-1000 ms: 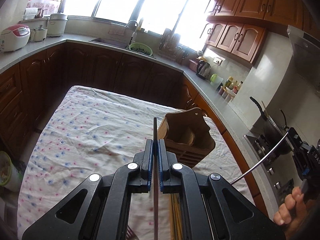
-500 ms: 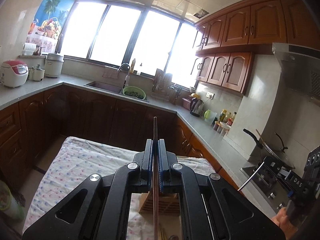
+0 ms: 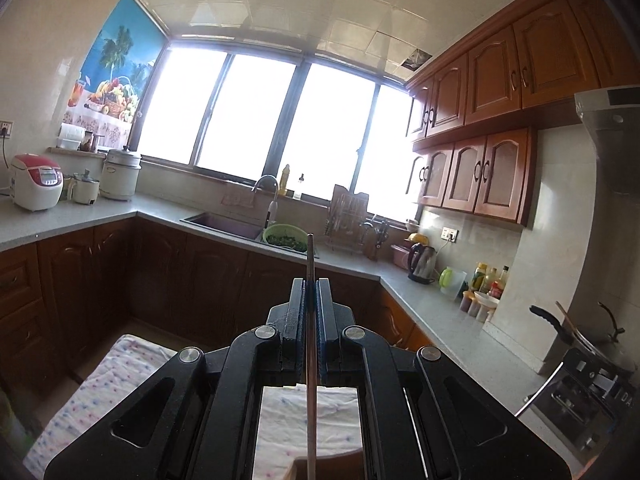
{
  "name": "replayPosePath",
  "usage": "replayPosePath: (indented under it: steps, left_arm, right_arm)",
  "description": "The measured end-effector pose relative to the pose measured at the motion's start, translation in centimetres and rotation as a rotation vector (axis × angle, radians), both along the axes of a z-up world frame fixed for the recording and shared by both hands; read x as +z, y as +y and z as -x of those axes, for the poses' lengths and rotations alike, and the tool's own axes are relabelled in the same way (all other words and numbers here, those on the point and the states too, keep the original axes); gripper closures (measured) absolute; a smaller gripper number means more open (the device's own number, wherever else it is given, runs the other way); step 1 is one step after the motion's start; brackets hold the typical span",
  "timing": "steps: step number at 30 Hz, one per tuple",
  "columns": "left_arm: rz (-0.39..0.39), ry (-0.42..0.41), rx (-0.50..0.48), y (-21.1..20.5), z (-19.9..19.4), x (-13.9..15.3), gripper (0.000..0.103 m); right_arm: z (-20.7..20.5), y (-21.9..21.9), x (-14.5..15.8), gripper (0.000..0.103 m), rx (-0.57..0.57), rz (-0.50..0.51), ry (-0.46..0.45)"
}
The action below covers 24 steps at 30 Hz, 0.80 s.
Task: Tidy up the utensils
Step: 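Raise the metal rod with left tool above the wooden holder, then drop the rod into the holder with left tool while right tool releases its chopstick there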
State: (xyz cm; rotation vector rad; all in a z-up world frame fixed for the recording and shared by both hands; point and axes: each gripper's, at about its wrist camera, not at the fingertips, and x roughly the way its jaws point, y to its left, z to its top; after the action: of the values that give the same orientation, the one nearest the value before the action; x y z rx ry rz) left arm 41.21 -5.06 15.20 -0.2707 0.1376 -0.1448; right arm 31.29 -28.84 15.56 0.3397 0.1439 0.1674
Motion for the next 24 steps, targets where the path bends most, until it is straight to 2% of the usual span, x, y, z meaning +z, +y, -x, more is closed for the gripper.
replayPosePath:
  steps: [5,11,19,24]
  left_arm:
    - [0.045,0.064,0.000,-0.9,-3.5,-4.2,0.100]
    - [0.058,0.095,-0.004,-1.2,-3.8,-7.9,0.100]
    - [-0.010,0.146,-0.046,-1.9,-3.0,-10.6,0.099]
    - [-0.056,0.195,-0.109,-2.2,-2.7,-11.4,0.098]
  right_arm:
    - [-2.4,0.1,-2.9,0.099,-0.004,0.008,0.046]
    - [-4.0,0.6,-5.7,0.099,0.013,-0.001,0.082]
    - [-4.8,1.6,-8.0,0.099,0.024,0.036,0.125]
    - [-4.6,1.1,-8.0,0.099,0.015,0.026,0.138]
